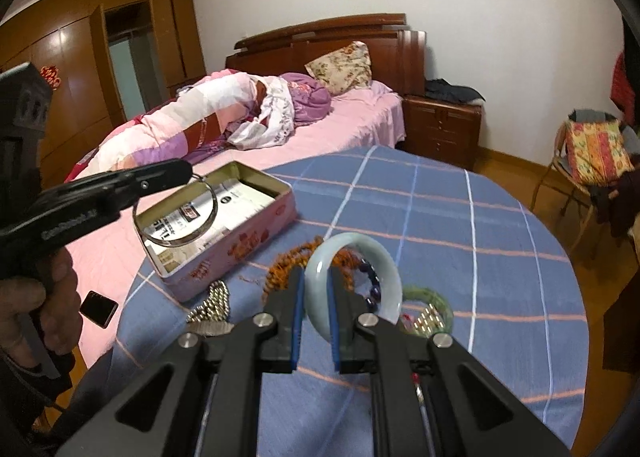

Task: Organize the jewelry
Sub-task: 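Carry the white bangle and silver watch over the open pink tin box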

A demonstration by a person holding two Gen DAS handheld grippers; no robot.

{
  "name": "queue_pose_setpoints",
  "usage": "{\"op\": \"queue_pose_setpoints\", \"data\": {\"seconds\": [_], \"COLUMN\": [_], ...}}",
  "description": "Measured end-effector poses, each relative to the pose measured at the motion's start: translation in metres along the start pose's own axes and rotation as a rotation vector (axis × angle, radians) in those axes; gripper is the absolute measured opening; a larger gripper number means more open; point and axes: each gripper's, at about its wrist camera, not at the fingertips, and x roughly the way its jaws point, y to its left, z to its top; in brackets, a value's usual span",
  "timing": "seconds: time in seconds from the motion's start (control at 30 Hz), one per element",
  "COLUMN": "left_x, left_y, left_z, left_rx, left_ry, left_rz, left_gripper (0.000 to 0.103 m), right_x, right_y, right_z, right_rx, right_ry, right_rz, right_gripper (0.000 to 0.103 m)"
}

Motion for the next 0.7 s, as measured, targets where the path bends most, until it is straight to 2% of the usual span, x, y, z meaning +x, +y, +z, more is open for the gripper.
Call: {"op": "queue_pose_setpoints", "data": {"seconds": [0.2, 0.7], "left_x": [0.003, 0.021], "left_y": [0.020, 0.069], "left_z": [0.000, 0.000], "left_rx": [-0.016, -0.074], "left_ry": [0.002, 0.029], "left_rz": [0.059, 0.133], "left_gripper": [0.007, 0.007], "right_x": [0.012, 0.061], "right_y": [0.017, 0.060], "right_z": [0.019, 0.063], "right_rx": [-0.054, -0.160], "right_ry": [-0.007, 0.011], "right_rz": [0.025, 0.100], "right_gripper": [0.013, 0.013]}}
